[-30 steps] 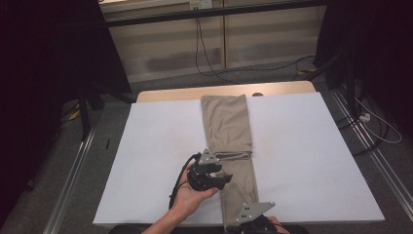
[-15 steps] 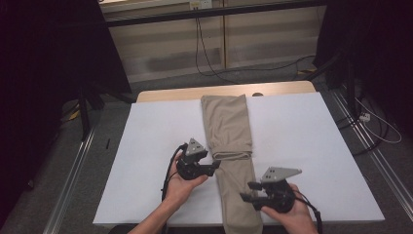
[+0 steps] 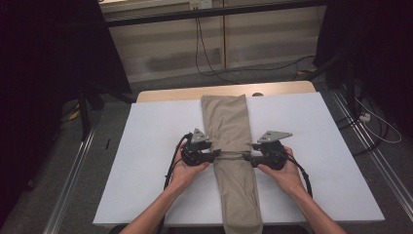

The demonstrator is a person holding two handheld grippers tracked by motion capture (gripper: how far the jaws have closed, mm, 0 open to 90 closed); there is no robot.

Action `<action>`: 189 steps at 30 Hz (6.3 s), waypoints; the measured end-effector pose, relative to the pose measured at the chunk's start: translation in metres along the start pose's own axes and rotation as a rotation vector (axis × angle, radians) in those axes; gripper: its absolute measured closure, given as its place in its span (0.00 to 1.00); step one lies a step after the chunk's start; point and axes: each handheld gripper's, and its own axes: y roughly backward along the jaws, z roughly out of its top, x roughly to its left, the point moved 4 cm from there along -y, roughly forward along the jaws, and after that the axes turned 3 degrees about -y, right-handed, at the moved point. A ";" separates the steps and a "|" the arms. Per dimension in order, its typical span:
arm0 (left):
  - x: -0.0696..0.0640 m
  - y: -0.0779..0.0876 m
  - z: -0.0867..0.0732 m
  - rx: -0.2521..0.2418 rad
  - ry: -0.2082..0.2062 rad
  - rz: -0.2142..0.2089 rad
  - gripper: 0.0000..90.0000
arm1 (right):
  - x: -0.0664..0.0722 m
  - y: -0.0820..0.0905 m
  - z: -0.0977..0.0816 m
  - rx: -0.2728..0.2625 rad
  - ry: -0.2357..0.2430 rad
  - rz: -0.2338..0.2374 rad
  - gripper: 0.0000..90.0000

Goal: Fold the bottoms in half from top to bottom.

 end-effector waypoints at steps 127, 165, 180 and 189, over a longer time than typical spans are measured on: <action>0.065 0.010 0.037 -0.078 0.160 0.066 0.17 | -0.035 -0.004 0.049 -0.049 -0.094 0.034 0.33; 0.133 -0.062 0.048 -0.055 0.365 0.023 0.99 | -0.117 -0.103 0.093 0.017 -0.247 0.010 1.00; 0.151 0.007 0.150 -0.305 0.264 0.095 0.99 | -0.122 -0.032 0.197 -0.245 -0.185 -0.030 1.00; 0.112 0.038 0.122 -0.325 0.201 0.023 0.98 | -0.095 -0.001 0.176 -0.251 -0.125 0.030 1.00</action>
